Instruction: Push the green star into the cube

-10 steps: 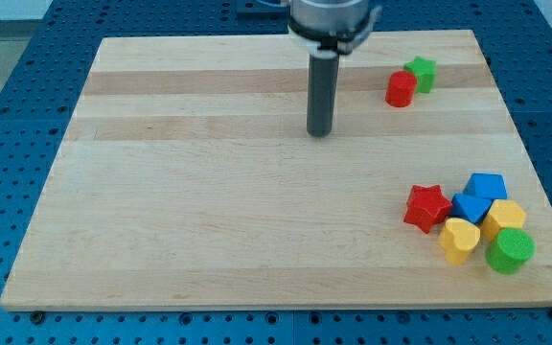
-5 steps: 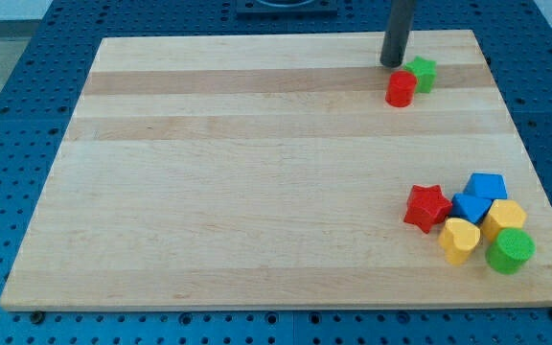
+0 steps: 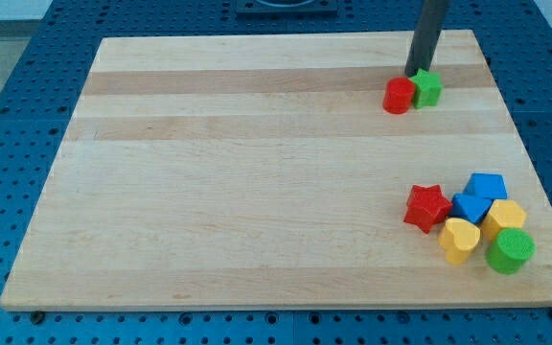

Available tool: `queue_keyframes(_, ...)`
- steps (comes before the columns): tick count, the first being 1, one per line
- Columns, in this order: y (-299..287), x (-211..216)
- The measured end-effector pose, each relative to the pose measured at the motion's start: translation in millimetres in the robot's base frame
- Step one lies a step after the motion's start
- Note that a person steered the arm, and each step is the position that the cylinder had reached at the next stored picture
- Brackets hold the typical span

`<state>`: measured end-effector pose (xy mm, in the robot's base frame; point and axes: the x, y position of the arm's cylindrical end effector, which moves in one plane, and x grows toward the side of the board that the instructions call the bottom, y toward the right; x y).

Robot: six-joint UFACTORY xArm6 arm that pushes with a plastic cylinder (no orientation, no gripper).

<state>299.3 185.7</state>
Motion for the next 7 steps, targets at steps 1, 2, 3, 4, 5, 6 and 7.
queue_keyframes(1,0,21)
queue_keyframes(2,0,40)
queue_keyframes(3,4,40)
queue_keyframes(4,4,54)
queue_keyframes(5,7,73)
queue_keyframes(6,7,91)
queue_keyframes(7,7,111)
